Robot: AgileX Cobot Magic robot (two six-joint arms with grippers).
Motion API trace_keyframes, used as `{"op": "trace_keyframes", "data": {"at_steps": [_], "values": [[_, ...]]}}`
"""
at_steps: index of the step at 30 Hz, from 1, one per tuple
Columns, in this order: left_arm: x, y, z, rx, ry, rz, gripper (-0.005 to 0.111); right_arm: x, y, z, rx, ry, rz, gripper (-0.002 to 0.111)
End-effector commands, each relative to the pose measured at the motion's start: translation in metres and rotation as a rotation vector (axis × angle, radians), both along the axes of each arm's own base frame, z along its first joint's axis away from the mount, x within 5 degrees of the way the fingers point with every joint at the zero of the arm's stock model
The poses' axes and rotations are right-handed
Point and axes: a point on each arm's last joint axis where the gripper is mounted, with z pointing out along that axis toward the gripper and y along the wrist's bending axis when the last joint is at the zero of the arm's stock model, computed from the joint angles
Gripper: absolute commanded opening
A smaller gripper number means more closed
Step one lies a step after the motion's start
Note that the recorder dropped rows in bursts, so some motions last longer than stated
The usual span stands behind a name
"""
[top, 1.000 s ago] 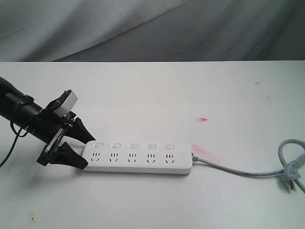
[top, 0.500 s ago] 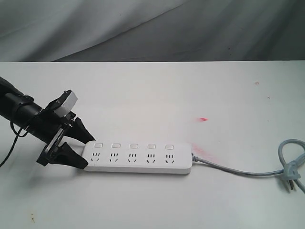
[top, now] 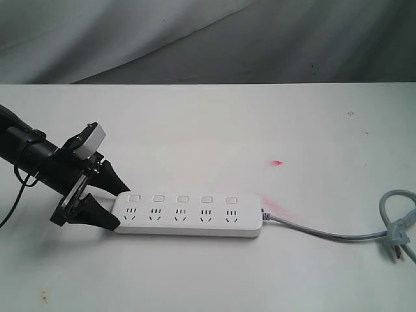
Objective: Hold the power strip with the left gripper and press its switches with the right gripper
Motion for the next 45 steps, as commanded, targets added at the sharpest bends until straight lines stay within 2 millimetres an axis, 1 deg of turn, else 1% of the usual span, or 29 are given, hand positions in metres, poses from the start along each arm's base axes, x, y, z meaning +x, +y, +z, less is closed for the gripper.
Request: {"op": "trace_keyframes", "data": {"at_steps": [1,4,7,11,17,24,45], "values": [[0.003,0.000,0.002,0.009,-0.021,0.001,0.044,-0.015,0.000,-0.041,-0.030,0.020,-0.010,0.000],[0.003,0.000,0.002,0.009,-0.021,0.001,0.044,-0.024,0.001,-0.064,-0.015,0.017,-0.015,0.000],[0.003,0.000,0.002,0.009,-0.021,0.001,0.044,-0.031,0.001,-0.078,0.001,-0.010,-0.020,0.000],[0.003,0.000,0.002,0.009,-0.021,0.001,0.044,-0.039,0.002,-0.089,-0.003,-0.064,-0.020,0.000],[0.003,0.000,0.002,0.009,-0.021,0.001,0.044,-0.038,0.002,-0.104,-0.010,-0.029,-0.025,0.000],[0.003,0.000,0.002,0.009,-0.021,0.001,0.044,-0.037,0.001,-0.112,-0.027,-0.006,-0.024,0.000],[0.003,0.000,0.002,0.009,-0.021,0.001,0.044,-0.037,0.001,-0.111,-0.037,-0.026,-0.022,0.000]]}}
